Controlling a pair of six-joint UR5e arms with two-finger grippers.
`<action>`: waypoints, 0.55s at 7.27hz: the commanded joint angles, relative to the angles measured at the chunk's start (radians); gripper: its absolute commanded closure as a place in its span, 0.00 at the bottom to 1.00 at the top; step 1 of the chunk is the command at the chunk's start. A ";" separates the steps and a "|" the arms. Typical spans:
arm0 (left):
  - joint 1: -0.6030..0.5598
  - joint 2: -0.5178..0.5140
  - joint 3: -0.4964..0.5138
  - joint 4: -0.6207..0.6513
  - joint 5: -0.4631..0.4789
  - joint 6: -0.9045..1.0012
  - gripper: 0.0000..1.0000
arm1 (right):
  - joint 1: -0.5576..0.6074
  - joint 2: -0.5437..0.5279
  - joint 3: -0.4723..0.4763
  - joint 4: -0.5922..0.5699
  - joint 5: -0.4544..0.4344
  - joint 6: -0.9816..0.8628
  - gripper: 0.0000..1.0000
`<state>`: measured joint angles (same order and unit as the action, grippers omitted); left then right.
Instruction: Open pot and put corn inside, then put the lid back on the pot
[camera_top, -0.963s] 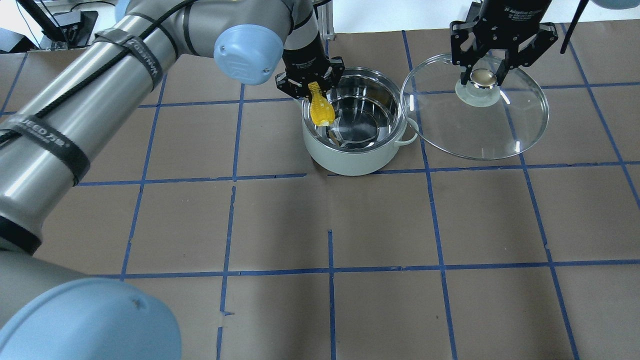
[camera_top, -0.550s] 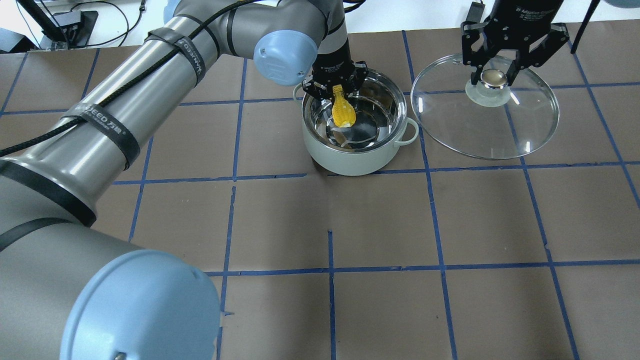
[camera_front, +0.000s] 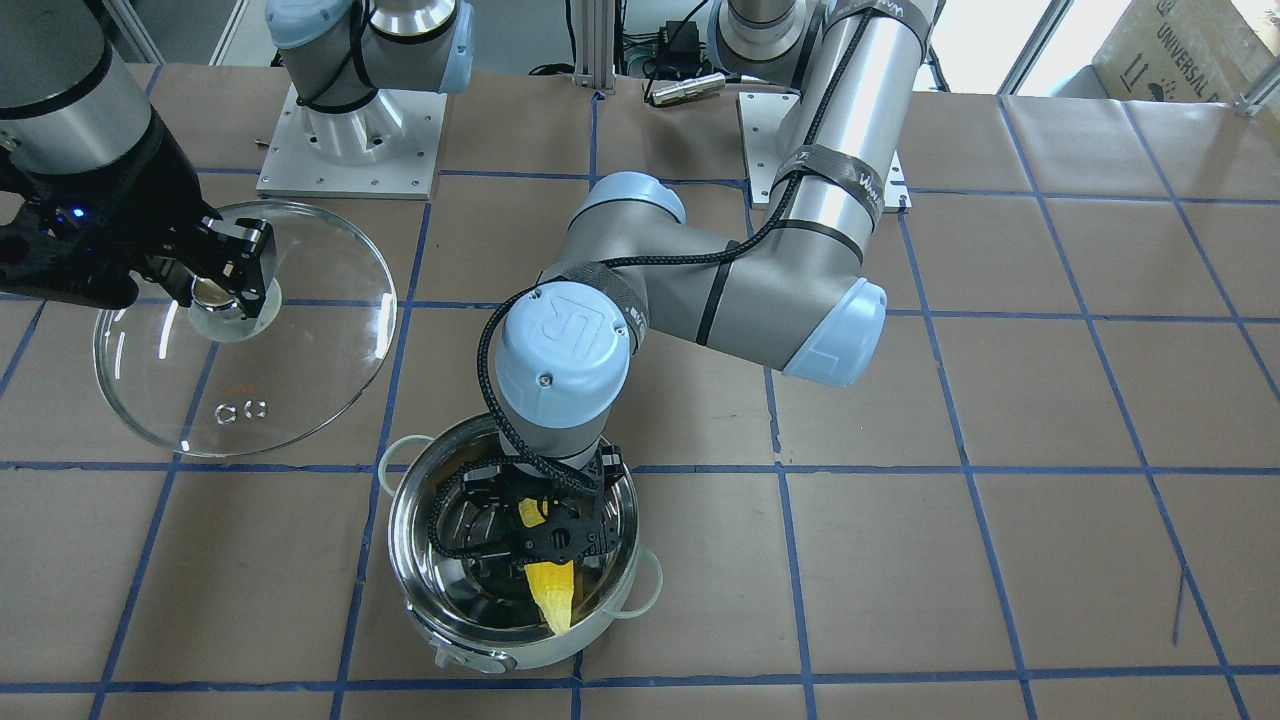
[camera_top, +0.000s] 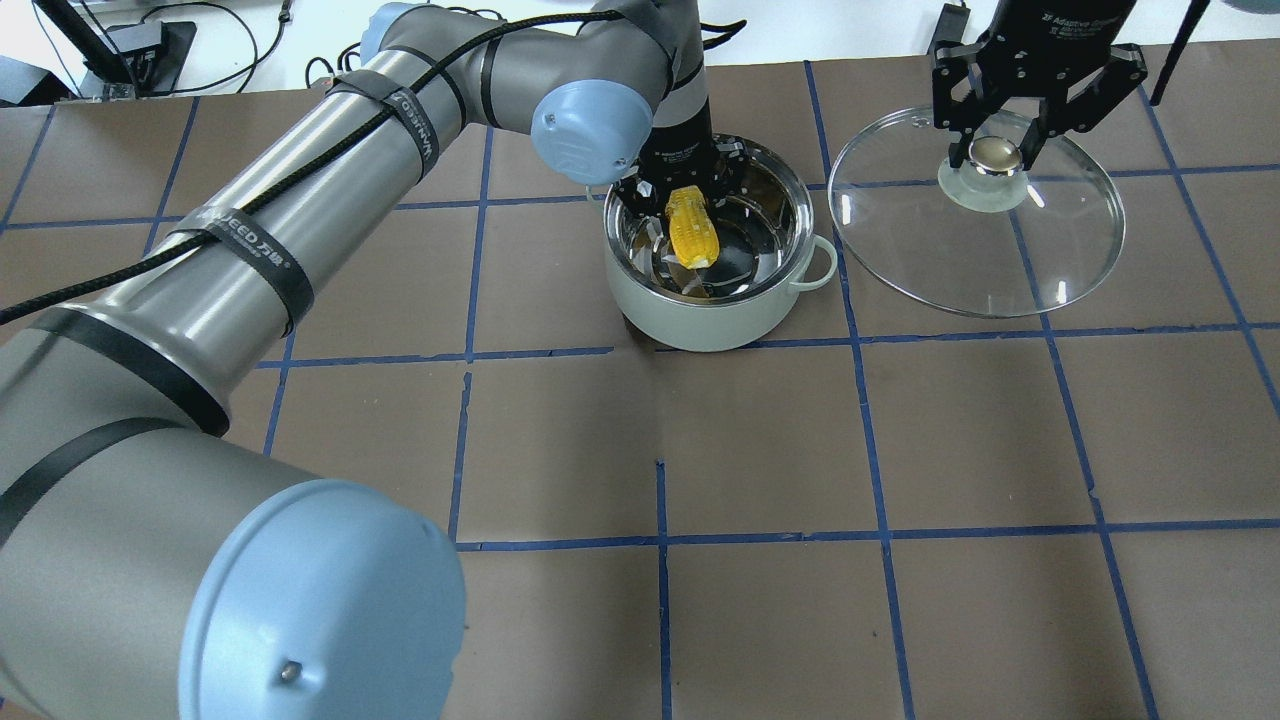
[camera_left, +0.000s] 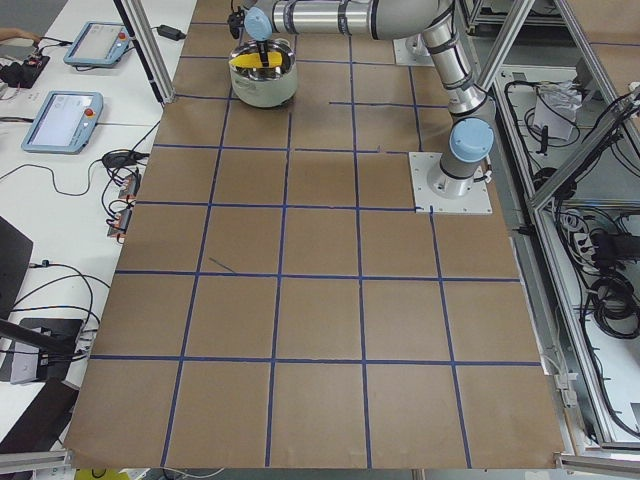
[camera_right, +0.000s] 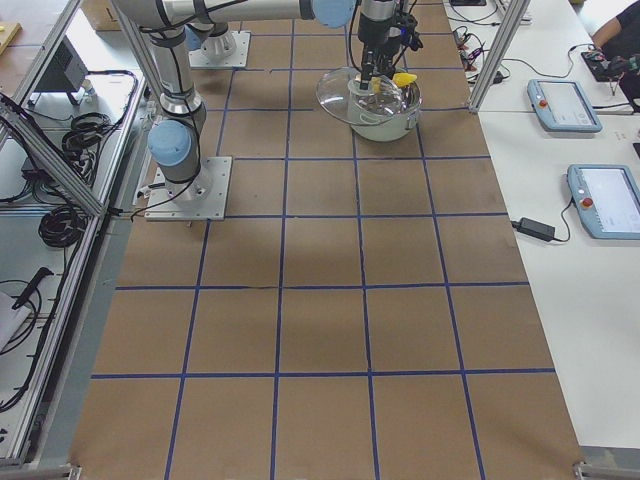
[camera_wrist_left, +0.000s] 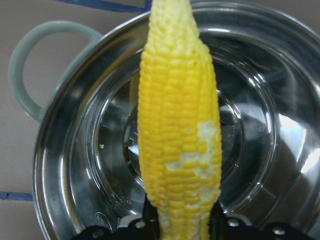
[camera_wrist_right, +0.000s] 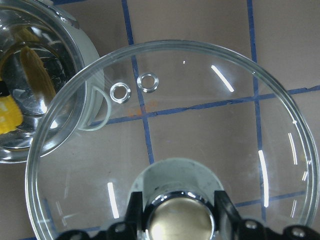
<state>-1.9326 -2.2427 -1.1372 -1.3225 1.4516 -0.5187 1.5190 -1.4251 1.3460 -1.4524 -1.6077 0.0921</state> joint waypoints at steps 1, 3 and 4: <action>0.004 0.017 0.005 -0.001 0.000 0.014 0.00 | -0.002 0.000 0.002 0.001 0.000 -0.002 0.57; 0.058 0.090 -0.012 -0.050 0.003 0.148 0.00 | 0.009 -0.003 -0.004 0.001 0.006 0.005 0.57; 0.125 0.153 -0.018 -0.126 0.001 0.240 0.00 | 0.035 0.005 -0.011 -0.015 0.014 0.015 0.58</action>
<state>-1.8735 -2.1558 -1.1454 -1.3797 1.4535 -0.3754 1.5309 -1.4251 1.3419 -1.4553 -1.6010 0.0975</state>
